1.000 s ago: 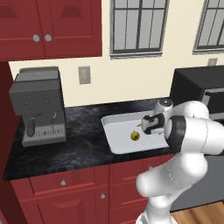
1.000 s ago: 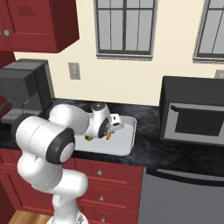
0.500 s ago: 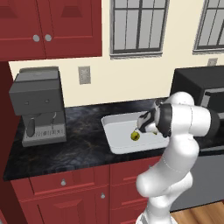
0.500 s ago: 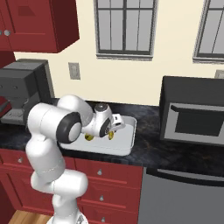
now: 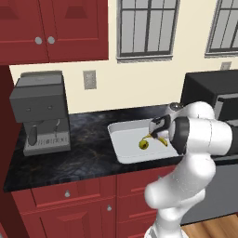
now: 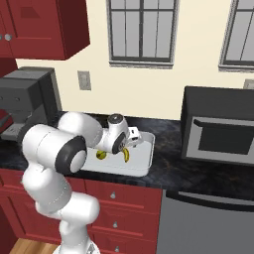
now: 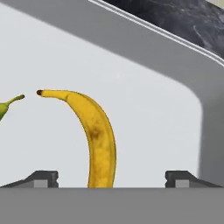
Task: Pick the pear and banana from the fridge and place them inside the tupperware on the counter.
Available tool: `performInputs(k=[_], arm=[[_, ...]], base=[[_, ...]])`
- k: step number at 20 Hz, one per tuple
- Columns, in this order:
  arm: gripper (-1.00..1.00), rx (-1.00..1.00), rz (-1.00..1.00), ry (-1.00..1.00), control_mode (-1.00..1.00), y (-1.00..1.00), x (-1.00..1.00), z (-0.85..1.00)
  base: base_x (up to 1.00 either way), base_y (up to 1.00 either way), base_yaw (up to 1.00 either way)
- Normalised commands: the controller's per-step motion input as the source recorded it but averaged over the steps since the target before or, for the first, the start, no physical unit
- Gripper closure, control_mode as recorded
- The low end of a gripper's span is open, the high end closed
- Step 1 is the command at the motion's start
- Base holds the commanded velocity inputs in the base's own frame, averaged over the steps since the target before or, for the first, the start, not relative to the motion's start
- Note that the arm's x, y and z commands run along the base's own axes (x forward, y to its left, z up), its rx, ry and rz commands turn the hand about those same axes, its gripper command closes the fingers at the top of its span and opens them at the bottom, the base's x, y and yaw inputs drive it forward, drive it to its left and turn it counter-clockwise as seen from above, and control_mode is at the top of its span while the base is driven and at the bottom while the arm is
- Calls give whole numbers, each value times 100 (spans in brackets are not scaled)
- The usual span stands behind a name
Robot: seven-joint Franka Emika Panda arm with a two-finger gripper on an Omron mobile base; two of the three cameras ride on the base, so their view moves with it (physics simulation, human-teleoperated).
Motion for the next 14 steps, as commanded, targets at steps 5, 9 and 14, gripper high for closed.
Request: performInputs(k=[5,9,14], arm=[[-100,0,0,-5,-100,0,-99,100],[-100,0,0,-2,-100,-27,-99,98],[-100,0,0,-15,-100,-84,-100,67]], base=[[0,0,0],[0,0,0],[0,0,0]])
